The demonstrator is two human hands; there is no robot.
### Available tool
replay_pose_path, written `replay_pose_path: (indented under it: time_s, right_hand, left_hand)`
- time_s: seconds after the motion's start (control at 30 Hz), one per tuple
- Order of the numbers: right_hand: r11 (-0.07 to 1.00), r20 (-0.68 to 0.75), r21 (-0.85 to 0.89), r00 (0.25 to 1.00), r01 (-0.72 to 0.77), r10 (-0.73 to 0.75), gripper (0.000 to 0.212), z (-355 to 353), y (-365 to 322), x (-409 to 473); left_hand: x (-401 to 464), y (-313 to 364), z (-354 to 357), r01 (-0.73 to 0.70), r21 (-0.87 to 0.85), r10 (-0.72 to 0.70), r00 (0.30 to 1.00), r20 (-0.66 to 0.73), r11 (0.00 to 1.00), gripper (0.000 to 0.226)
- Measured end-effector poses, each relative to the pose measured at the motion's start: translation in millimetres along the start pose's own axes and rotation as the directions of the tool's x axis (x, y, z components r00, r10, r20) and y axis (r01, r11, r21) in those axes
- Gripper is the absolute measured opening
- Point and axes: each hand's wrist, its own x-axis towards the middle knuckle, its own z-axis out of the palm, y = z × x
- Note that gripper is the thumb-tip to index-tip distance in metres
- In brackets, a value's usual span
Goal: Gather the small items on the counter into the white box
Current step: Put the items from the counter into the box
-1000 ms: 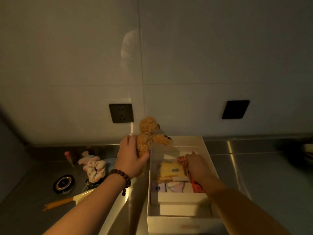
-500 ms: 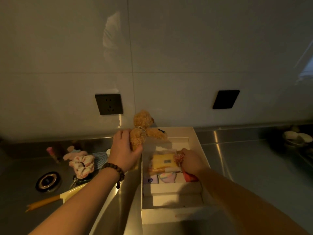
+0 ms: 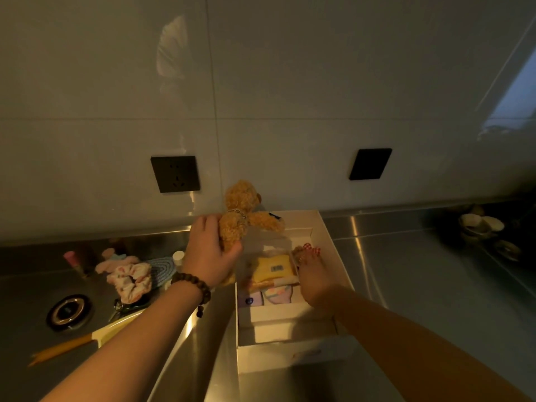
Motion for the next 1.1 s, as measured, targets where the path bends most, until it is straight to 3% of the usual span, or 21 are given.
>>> replay_pose_path:
  time_s: [0.07, 0.13, 0.3, 0.43, 0.5, 0.6, 0.67, 0.7, 0.77, 0.83, 0.87, 0.93, 0.97, 1.1]
  right_hand:
    - [0.994, -0.001, -0.106, 1.0, 0.021, -0.021, 0.069, 4.2, -2.6, 2.0]
    - [0.978, 0.09, -0.204, 0.996, 0.037, -0.019, 0.076, 8.6, -4.9, 3.3]
    - [0.999, 0.293, -0.033, 0.956, 0.023, -0.013, 0.099, 15.1, 10.1, 13.8]
    - [0.995, 0.102, -0.088, 0.994, 0.05, -0.041, 0.118, 23.4, 8.1, 15.2]
    - [0.995, 0.123, -0.076, 0.991, 0.068, -0.058, 0.119, 19.2, 7.4, 12.5]
    - [0.998, 0.201, -0.027, 0.978, 0.061, -0.055, 0.104, -1.0, -1.9, 7.0]
    - [0.99, 0.042, 0.054, 0.99, 0.13, -0.133, 0.072, -22.7, -22.1, -1.3]
    - [0.972, -0.056, 0.173, 0.987, 0.159, -0.151, 0.058, -36.1, -35.9, -7.6]
    - [0.86, -0.152, 0.477, 0.98, 0.183, -0.125, 0.047, -59.4, -66.4, -21.2]
    - [0.677, -0.049, 0.73, 0.995, 0.097, -0.089, 0.047, -76.0, -89.9, -30.3]
    - [0.526, 0.042, 0.85, 0.995, 0.014, -0.095, 0.045, -80.2, -97.9, -32.4]
    - [0.223, 0.169, 0.965, 0.977, -0.137, -0.132, 0.038, -86.7, -107.3, -37.6]
    - [0.163, 0.177, 0.975, 0.974, -0.153, -0.143, 0.035, -87.8, -107.8, -38.4]
    - [0.283, 0.135, 0.953, 0.989, -0.111, -0.067, 0.033, -85.7, -87.5, -30.6]
  left_hand:
    - [-1.0, 0.9, -0.7, 0.0, -0.003, 0.0, 1.0, 0.006, 1.0, 0.058]
    - [-1.9, 1.5, -1.3, -0.003, -0.003, 0.003, 1.0, 0.014, 1.0, 0.058]
    - [-2.2, 1.8, -3.0, -0.032, 0.007, 0.032, 0.999, 0.008, 0.999, 0.057]
    - [-0.8, 0.9, -2.9, -0.031, -0.003, 0.031, 0.999, 0.015, 1.0, 0.056]
    - [-0.5, 1.7, -2.2, -0.021, -0.008, 0.022, 1.0, 0.022, 1.0, 0.057]
    - [-1.4, 3.6, -2.2, -0.006, -0.019, 0.006, 1.0, 0.018, 1.0, 0.058]
    - [-2.4, 6.6, -1.6, 0.001, -0.025, -0.001, 1.0, 0.019, 1.0, 0.059]
    - [-2.2, 9.4, -0.8, 0.002, -0.027, -0.002, 1.0, 0.021, 1.0, 0.059]
    - [-0.6, 16.9, 1.8, -0.005, -0.02, 0.005, 1.0, 0.013, 1.0, 0.058]
    - [-0.1, 26.6, 4.7, -0.017, -0.021, 0.016, 1.0, -0.02, 1.0, 0.057]
    - [-0.8, 31.6, 7.0, -0.03, -0.027, 0.029, 0.999, -0.03, 0.999, 0.056]
    - [-6.3, 41.6, 13.4, -0.082, -0.046, 0.082, 0.997, 0.003, 0.996, 0.058]
    - [-10.3, 46.4, 17.0, -0.113, -0.059, 0.115, 0.993, 0.038, 0.992, 0.059]
    - [-22.0, 51.2, 19.4, -0.264, -0.08, 0.274, 0.945, 0.176, 0.961, 0.065]
